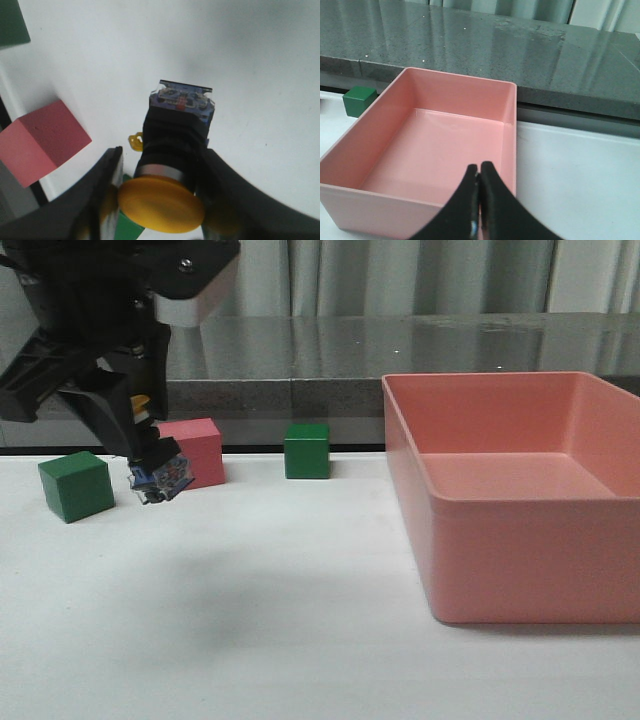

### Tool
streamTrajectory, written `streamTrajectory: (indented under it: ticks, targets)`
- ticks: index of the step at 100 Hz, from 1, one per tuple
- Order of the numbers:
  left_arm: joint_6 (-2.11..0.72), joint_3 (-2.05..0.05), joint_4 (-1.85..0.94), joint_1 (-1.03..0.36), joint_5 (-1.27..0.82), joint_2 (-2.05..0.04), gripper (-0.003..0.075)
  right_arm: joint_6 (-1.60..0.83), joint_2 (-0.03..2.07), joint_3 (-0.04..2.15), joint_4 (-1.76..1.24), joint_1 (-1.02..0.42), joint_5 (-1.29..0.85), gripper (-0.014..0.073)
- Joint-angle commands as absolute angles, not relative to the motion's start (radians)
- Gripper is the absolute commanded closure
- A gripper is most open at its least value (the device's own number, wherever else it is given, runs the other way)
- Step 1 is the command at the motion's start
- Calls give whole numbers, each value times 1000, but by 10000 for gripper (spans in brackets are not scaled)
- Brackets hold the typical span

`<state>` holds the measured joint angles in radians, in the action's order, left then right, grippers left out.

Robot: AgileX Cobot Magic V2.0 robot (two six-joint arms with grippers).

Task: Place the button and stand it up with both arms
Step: 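Rotate the button upright and lower it onto the table, cap up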

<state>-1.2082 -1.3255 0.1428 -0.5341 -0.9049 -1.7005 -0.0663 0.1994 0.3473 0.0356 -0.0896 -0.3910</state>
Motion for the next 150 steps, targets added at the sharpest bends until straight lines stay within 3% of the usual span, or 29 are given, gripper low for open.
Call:
streamTrajectory:
  ticks: [1, 34, 123, 137, 150]
  targets:
    - [-1097, -1360, 273, -582, -894, -1668, 739, -69, 210, 373, 37, -85, -319, 655]
    - [-970, -1360, 459, -659, -950, -1765, 739, -69, 210, 373, 37, -85, -319, 655]
    - [-946, -1358, 429, -659, -923, -1860, 735, -69, 210, 373, 37, -85, -319, 655]
    - [-946, -1358, 429, -659, -920, -1860, 630, -69, 210, 373, 37, -85, -319, 655]
    - [-946, -1358, 429, -659, -916, -1860, 412, -69, 210, 373, 37, -85, -319, 655]
